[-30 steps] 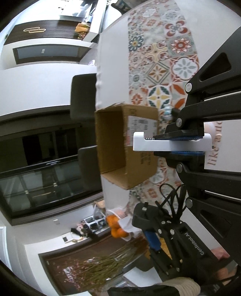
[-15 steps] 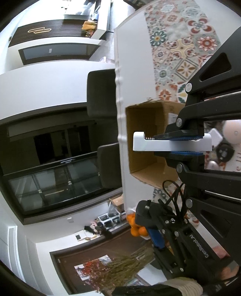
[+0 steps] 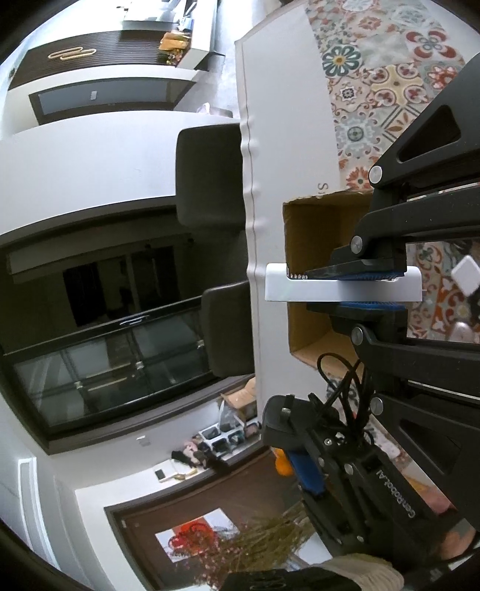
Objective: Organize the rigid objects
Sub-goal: 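Carry the black adapter with the left tool over the box while the right tool carries the bracket, then open the left tool to drop the adapter in the box while the right tool releases the bracket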
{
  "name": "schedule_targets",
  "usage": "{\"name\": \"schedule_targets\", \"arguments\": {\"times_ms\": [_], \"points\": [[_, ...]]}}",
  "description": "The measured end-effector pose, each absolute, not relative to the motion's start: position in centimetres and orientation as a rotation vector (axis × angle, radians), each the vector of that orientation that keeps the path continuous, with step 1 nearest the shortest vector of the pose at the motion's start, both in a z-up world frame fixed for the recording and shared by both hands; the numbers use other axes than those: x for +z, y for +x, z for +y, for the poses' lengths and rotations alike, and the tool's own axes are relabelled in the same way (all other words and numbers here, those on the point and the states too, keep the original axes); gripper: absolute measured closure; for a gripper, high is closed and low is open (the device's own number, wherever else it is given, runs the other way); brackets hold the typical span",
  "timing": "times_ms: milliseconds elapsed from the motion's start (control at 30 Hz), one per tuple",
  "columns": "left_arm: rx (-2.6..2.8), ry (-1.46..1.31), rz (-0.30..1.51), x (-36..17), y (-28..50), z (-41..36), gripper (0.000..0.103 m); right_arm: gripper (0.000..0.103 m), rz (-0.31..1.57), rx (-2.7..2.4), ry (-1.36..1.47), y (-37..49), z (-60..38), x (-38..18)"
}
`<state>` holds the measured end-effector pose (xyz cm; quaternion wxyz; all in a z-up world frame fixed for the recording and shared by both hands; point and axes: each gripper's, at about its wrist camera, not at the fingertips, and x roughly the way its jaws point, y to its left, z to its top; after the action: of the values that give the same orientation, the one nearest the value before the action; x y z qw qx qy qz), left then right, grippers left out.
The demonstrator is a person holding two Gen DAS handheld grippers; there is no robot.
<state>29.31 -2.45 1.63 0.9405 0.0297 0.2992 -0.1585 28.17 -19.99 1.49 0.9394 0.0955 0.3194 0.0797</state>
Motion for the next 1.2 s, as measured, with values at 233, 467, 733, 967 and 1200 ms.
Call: {"name": "schedule_targets", "arguments": {"times_ms": [233,467,733,967,1200], "points": [[-0.330,0.041,0.710,0.0,33.2,-3.2,0.062,0.094,0.746,0.160,0.197,32.1,-20.5,-0.6],[-0.330,0.039,0.871,-3.6,36.4,-4.3,0.062,0.094,0.904,0.178,0.225,35.8,-21.3,-4.2],[-0.317,0.040,0.987,-6.5,38.2,-4.7,0.061,0.094,1.006,0.142,0.227,37.9,-22.0,-7.8],[-0.293,0.046,0.981,-6.5,38.5,-4.7,0.055,0.091,1.044,0.133,0.207,38.5,-22.1,-8.9],[-0.197,0.092,0.931,-5.5,37.6,-4.0,0.032,0.069,1.045,0.094,0.174,38.2,-21.9,-8.5]]}}
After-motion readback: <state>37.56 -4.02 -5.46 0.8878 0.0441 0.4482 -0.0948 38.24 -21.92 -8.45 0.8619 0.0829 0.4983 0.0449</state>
